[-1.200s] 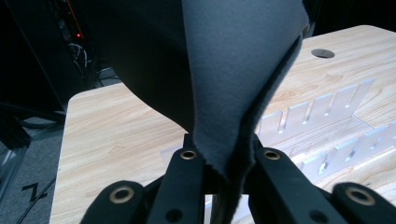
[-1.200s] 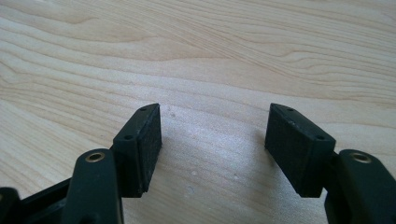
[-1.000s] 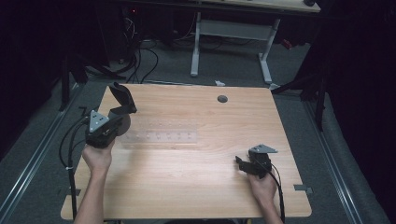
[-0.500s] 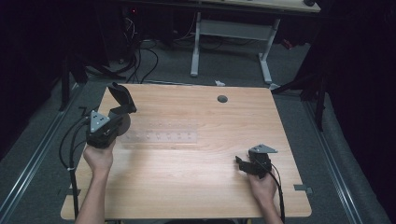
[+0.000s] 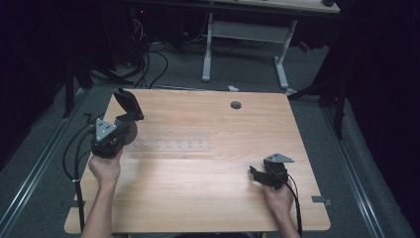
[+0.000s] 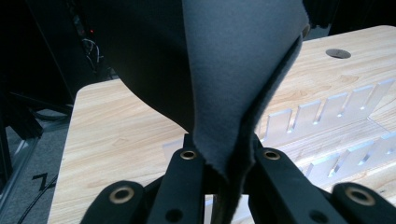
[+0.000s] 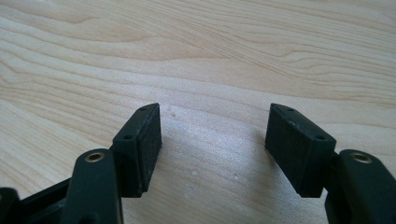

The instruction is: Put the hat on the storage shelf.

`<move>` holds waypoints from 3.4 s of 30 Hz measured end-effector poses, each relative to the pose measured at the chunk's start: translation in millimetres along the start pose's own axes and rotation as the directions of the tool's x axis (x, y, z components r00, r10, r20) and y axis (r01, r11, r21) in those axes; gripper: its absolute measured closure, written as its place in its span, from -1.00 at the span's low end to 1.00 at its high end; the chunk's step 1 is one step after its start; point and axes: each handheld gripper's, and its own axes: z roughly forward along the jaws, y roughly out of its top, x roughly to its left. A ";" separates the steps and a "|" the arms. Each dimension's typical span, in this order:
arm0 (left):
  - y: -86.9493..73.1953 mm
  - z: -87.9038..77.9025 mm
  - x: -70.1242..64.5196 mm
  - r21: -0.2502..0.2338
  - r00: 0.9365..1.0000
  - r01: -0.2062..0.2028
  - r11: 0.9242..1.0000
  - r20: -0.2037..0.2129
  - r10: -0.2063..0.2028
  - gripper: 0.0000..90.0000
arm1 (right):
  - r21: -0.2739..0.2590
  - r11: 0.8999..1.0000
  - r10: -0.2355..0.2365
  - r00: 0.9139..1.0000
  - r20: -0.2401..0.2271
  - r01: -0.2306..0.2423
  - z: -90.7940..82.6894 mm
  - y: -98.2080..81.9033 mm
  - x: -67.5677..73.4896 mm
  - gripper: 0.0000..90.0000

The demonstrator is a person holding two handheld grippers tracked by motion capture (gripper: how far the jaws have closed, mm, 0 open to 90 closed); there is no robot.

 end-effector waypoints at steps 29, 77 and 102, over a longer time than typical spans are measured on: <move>-22.5 0.0 13.1 0.035 0.998 0.067 0.997 -0.014 -0.067 0.77 | -0.001 1.000 -0.003 1.000 -0.001 0.003 0.1 0.0 0.0 -0.20; -92.2 -66.0 -16.2 0.257 0.992 0.122 0.959 0.003 -0.127 -0.19 | 0.000 1.000 0.001 1.000 0.001 -0.001 0.0 0.0 0.1 -0.19; -123.3 -40.8 -56.7 0.342 0.992 0.034 0.939 0.101 -0.073 -0.15 | 0.000 1.000 0.002 1.000 -0.002 -0.002 0.0 0.0 0.3 -0.21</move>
